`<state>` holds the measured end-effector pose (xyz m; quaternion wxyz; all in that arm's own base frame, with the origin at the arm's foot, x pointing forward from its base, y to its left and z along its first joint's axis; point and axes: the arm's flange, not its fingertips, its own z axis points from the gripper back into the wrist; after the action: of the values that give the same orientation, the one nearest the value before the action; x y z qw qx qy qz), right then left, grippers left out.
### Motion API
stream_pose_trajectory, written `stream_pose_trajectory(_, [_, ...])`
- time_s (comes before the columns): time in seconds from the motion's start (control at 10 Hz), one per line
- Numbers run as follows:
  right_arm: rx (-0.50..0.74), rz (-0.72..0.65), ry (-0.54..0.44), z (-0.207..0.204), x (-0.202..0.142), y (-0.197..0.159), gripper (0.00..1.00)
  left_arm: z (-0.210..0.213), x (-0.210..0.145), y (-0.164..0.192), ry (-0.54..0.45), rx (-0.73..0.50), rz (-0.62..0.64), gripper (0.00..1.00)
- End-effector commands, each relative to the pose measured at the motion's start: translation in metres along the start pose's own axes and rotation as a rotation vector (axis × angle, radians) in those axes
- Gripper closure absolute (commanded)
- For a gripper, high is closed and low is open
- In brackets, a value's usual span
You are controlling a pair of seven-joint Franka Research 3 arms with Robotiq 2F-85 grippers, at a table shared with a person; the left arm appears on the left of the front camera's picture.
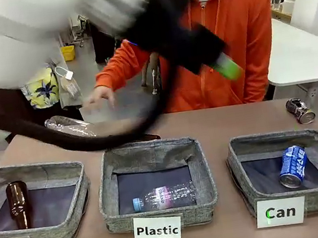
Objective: Sort the can waste into the basket.
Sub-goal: Pick up the can waste from the table and place it in the right Fabric basket.
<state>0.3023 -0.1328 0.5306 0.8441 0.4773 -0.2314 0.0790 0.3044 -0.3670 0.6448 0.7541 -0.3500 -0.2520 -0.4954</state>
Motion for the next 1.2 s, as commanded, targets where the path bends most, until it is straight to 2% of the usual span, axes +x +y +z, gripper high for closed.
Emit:
stream_pose_trajectory(0.0, [0.072, -0.021, 0.076, -0.049, 0.022, 0.003, 0.0, 0.132, -0.096, 0.076, -0.079, -0.047, 0.129, 0.0])
stream_pose_trajectory(0.1, [0.089, -0.038, 0.101, -0.073, 0.019, 0.007, 0.0, 0.169, -0.122, 0.093, -0.147, -0.049, 0.197, 0.0])
stream_pose_trajectory(0.2, [0.134, -0.057, 0.136, -0.107, 0.022, 0.009, 0.0, 0.222, -0.171, 0.136, -0.253, -0.129, 0.287, 0.0])
stream_pose_trajectory(0.4, [0.125, -0.063, 0.199, -0.134, 0.021, 0.007, 0.0, 0.255, -0.237, 0.202, -0.358, -0.243, 0.424, 0.0])
stream_pose_trajectory(0.5, [0.14, -0.057, 0.208, -0.137, 0.018, 0.005, 0.0, 0.261, -0.282, 0.242, -0.407, -0.342, 0.522, 0.0])
stream_pose_trajectory(0.6, [0.157, -0.06, 0.19, -0.134, 0.024, 0.002, 0.0, 0.27, -0.319, 0.28, -0.481, -0.386, 0.6, 0.0])
stream_pose_trajectory(0.8, [0.214, -0.12, 0.14, -0.117, 0.032, -0.001, 0.0, 0.277, -0.389, 0.307, -0.594, -0.442, 0.672, 0.0])
stream_pose_trajectory(0.9, [0.196, -0.139, 0.11, -0.108, 0.035, -0.005, 0.0, 0.266, -0.405, 0.313, -0.554, -0.474, 0.64, 0.0])
stream_pose_trajectory(1.0, [0.168, -0.071, 0.187, -0.127, 0.021, -0.004, 0.0, 0.271, -0.399, 0.29, -0.557, -0.402, 0.675, 0.0])
stream_pose_trajectory(1.1, [0.168, -0.071, 0.187, -0.127, 0.021, -0.004, 0.0, 0.271, -0.399, 0.29, -0.557, -0.402, 0.675, 0.0])
